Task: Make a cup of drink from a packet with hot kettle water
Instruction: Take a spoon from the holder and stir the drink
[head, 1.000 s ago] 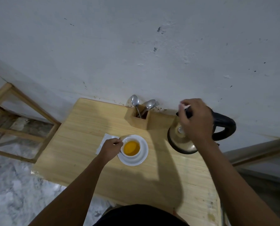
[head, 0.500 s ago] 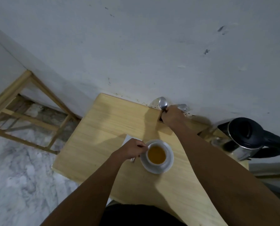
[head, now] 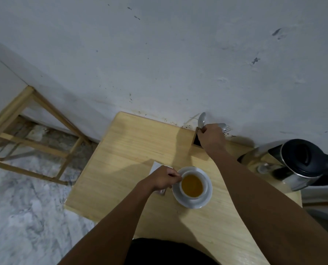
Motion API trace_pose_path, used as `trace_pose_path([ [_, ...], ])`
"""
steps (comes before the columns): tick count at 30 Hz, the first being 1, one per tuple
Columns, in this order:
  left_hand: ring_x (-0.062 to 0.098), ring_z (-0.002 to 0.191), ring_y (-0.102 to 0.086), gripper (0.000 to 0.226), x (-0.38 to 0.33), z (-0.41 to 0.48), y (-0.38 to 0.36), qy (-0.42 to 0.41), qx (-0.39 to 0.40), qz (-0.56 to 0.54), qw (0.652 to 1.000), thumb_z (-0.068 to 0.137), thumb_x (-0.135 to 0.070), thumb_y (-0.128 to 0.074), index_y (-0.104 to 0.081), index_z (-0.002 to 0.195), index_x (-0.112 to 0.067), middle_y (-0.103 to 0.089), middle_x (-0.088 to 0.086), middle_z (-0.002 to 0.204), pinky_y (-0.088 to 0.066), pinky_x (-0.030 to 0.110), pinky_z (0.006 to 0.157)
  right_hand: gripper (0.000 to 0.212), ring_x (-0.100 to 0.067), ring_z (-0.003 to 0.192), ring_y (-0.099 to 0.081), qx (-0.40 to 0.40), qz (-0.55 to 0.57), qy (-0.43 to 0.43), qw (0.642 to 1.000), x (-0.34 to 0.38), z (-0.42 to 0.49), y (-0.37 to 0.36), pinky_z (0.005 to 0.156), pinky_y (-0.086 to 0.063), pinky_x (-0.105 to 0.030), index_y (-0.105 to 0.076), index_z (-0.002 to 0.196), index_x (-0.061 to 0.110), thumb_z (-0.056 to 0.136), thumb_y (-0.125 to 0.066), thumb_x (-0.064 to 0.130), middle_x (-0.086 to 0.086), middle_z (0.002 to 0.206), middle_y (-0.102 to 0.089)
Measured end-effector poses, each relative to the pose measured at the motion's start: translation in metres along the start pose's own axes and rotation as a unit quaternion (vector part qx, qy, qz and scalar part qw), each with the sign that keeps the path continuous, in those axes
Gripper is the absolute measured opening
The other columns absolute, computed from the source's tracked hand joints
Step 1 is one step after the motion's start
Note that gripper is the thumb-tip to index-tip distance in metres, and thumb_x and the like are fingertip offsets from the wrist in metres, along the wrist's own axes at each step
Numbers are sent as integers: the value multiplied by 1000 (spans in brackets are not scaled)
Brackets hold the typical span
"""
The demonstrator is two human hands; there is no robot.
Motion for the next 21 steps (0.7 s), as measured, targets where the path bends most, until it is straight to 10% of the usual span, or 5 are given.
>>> trace_pose_path([
  [9,10,71,-62,12,7,2,-1,-5,-20,-15,1000,88,-25,-64,-71,79,-21,-67,-5,79,-49,28,73,14,-8,66,-53,-225,264,155,925,3,-90,107,58,-38,-8,-59,83,4,86,-69,14,-3,74,-59],
  [21,26,69,-62,14,11,-4,-7,-42,-92,-13,995,90,-30,-62,-68,77,-30,-71,13,86,-51,41,68,22,-9,46,-45,47,136,76,987,-69,-159,41,48,-36,-29,-57,89,21,95,-57,43,3,53,-51],
])
Point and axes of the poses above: each hand's wrist, its own z-axis towards the middle knuckle, its own y-axis out of the back of the hand, x = y × z, the point moved 7 cm from there along z, towards the middle knuckle
